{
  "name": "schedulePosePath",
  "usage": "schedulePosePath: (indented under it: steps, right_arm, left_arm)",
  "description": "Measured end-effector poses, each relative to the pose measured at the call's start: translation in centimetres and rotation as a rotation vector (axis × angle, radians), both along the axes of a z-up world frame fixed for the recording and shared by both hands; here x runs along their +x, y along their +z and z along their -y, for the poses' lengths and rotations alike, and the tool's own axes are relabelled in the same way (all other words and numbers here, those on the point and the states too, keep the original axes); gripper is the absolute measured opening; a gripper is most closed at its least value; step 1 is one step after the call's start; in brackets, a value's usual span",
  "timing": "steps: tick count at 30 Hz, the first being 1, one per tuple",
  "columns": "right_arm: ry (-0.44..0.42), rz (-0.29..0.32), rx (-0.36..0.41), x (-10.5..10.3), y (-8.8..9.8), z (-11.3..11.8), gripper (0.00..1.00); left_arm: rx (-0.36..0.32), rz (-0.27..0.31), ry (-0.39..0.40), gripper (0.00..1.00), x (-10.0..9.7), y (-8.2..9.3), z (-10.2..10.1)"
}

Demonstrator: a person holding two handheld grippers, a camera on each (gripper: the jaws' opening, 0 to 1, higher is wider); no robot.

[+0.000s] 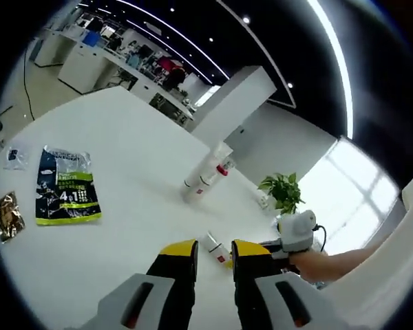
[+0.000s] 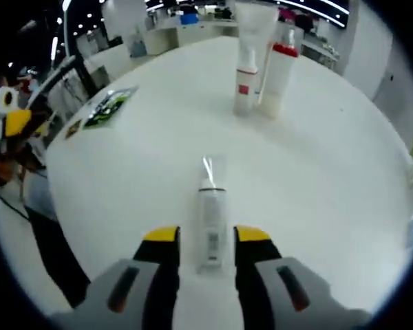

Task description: Arrange the skincare products in the storage area until every visible bottle or jar stands upright without overlapping.

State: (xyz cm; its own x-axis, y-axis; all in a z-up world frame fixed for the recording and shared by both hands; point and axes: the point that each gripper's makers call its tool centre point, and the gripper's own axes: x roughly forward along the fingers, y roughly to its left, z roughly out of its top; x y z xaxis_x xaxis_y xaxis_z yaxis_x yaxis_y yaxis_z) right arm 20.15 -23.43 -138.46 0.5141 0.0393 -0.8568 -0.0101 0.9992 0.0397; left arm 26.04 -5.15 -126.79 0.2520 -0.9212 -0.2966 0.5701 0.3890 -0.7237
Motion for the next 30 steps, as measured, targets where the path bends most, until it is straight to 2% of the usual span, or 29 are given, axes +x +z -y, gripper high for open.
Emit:
schedulePosePath:
  steps: [8,10,14,18,22,26,27,30]
  right_arm:
    - [0.05,-0.039,-0.014,-0.1,-1.0,-0.9,0.28]
    - [0.062,-0.048,-0.02,-0.1,-1.3,-0.9,0.27]
    - [0.062,-0.06,-0.026,-0.4,-1.5,-0.8,0.25]
    - [0.069,-0.056,-0.027,-0.4,-1.5,-0.7,0.23]
    - [0.042,-0.034,-0.016,-0.3,-1.5,-0.4,0.22]
    - [0.046,-0.031,-0.021,-0.4,-1.5,-0.5,0.22]
    - [0.05,-0.03,-0.021,-0.5,-1.5,-0.5,0.21]
    - [0.038,-0.02,-0.015,-0.6,-1.4,-0.3,0.21]
  left_arm:
    - [0.01,0.021,0.038,0.2,1.5,0.4,-1.1]
    - [0.018,0.04,0.038,0.2,1.5,0.5,-1.2]
    - [0.019,0.026,0.04,0.2,1.2,0.1,-1.5]
    - [0.015,0.034,0.05,0.2,1.4,0.4,-1.7]
    - [0.053,0.033,0.033,0.2,0.6,-0.4,-2.3]
    - [0.032,0.026,0.052,0.2,1.0,0.0,-2.1]
    - [0.036,0.039,0.042,0.2,0.9,0.2,-2.0]
    - [0.039,0.031,0.019,0.2,0.2,-0.2,-1.8]
